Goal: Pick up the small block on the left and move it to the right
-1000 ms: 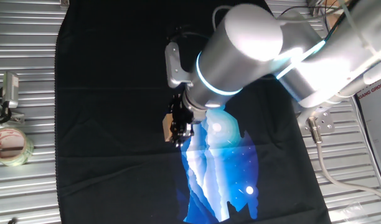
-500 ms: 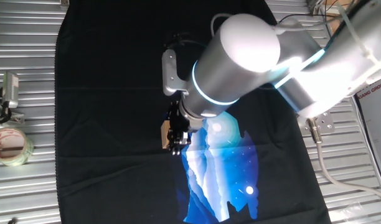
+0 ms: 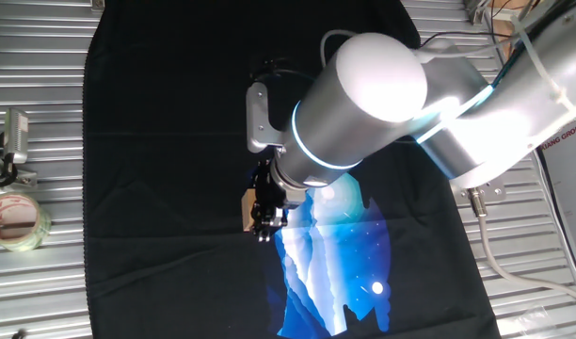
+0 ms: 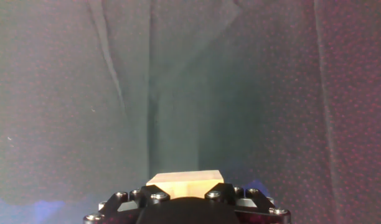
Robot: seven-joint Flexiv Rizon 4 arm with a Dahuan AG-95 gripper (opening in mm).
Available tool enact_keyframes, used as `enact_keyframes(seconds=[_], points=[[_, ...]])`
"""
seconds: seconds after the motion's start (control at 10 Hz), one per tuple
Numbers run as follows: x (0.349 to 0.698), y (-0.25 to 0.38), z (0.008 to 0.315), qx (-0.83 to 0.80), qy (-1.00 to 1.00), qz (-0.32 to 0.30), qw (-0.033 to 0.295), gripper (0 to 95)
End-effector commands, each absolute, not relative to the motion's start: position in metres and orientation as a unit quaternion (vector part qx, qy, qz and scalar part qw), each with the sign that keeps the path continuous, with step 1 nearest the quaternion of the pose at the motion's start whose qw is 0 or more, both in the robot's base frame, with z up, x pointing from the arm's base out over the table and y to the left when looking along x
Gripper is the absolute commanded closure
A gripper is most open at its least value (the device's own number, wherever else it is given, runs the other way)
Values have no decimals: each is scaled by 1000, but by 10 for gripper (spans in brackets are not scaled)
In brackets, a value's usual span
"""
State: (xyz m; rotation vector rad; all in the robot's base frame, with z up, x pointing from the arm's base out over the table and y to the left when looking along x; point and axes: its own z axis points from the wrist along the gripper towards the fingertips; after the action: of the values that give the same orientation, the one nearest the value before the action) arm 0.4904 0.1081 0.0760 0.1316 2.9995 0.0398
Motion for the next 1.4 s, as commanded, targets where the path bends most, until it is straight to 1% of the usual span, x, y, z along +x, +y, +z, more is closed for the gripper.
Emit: enact_keyframes(seconds=[0.1, 1.4], points=[[492, 110, 77, 44, 997, 14, 69, 950], [504, 124, 75, 49, 996, 10, 68, 950]])
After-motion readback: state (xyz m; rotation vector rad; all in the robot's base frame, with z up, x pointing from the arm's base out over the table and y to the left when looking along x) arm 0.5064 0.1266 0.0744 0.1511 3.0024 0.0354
